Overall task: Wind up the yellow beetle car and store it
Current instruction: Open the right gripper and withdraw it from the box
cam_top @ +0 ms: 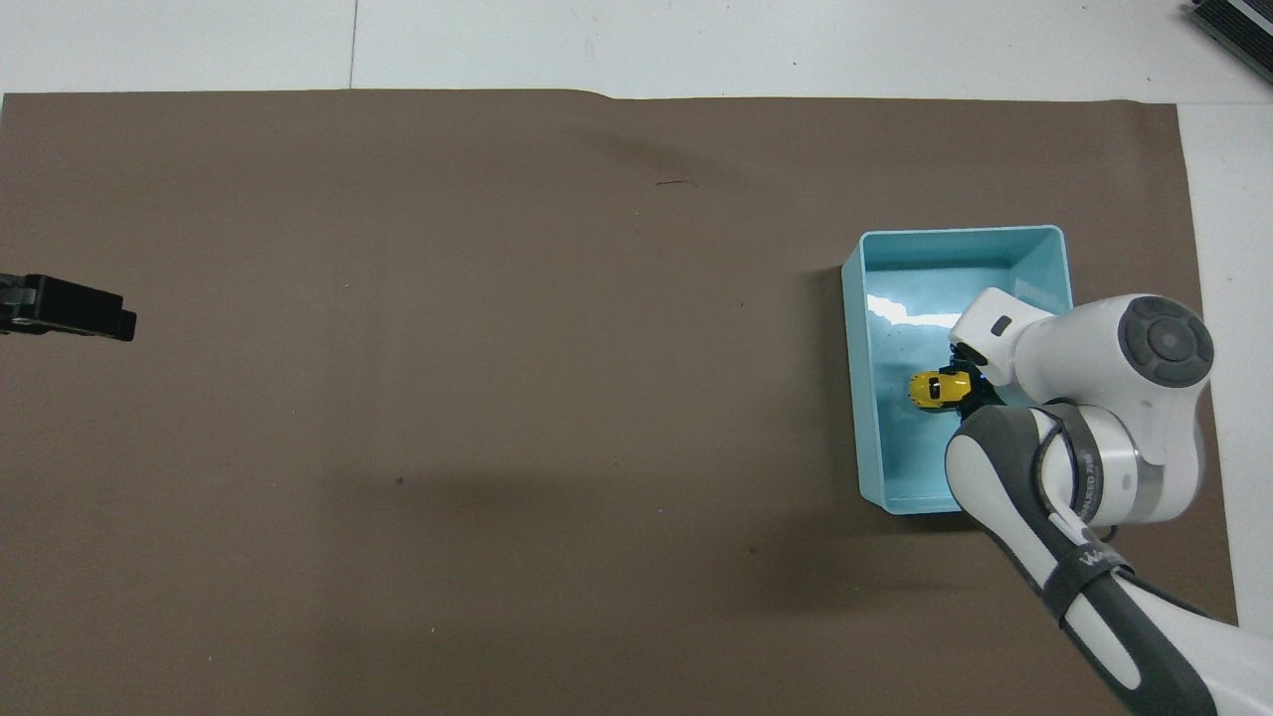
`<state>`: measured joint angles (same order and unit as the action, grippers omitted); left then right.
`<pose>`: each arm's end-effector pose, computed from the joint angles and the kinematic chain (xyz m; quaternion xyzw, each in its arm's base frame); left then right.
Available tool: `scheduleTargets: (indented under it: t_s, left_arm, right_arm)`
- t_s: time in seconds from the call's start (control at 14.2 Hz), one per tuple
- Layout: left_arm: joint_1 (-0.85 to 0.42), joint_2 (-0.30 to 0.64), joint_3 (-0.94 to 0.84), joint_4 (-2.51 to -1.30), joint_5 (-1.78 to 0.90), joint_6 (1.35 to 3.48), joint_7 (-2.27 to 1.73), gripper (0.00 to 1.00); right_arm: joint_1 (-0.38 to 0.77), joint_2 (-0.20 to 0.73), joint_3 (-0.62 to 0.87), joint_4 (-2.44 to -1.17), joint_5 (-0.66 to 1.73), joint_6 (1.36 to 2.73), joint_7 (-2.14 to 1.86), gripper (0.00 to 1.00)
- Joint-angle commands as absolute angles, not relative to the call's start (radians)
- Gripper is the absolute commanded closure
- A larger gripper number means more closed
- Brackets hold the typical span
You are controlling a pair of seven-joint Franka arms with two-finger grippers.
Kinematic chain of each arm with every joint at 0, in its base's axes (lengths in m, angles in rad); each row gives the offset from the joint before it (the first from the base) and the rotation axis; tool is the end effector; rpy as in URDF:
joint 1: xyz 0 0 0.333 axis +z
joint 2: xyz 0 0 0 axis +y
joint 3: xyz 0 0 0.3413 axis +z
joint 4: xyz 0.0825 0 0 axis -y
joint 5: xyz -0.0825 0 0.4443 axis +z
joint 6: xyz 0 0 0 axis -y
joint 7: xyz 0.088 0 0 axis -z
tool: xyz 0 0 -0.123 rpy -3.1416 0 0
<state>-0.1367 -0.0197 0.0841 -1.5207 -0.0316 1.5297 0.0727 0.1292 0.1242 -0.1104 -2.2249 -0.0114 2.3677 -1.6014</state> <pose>0.6037 -0.0352 0.6687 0.9977 -0.0635 0.0145 0.0165 0.5887 0.0107 0.2874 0.6861 0.7274 -0.0009 0.0145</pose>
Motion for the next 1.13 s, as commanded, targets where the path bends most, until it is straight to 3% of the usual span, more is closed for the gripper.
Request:
scheduleTargets:
  t_s: [0.0,0.07,0.14,0.35,0.92,1.06]
  left_arm:
    - [-0.118,-0.044,0.071,-1.545,-0.035,1.522,0.067,0.00]
    - [-0.118,-0.044,0.071,-1.543,-0.035,1.522,0.067,0.00]
    - [-0.118,-0.044,0.071,-1.545,-0.035,1.522,0.067,0.00]
    - [-0.118,-0.044,0.071,-1.545,-0.035,1.522,0.067,0.00]
    - [-0.118,-0.044,0.071,-1.543,-0.035,1.522,0.067,0.00]
    - [-0.118,-0.044,0.071,-1.543,-0.035,1.522,0.067,0.00]
  right_arm:
    - [0.126,0.143,-0.103,-2.220,-0.020,2.382,-1.605,0.48]
    - [0.127,0.141,-0.101,-2.217,-0.017,2.373,-1.600,0.19]
    - [0.129,0.137,-0.101,-2.189,-0.017,2.335,-1.586,0.00]
    - [0.129,0.118,-0.095,-2.068,-0.003,2.130,-1.577,0.00]
    - [0.130,0.106,-0.094,-1.812,0.002,1.916,-1.398,0.00]
    - [0.129,0.048,-0.100,-1.790,0.003,1.875,-1.295,0.00]
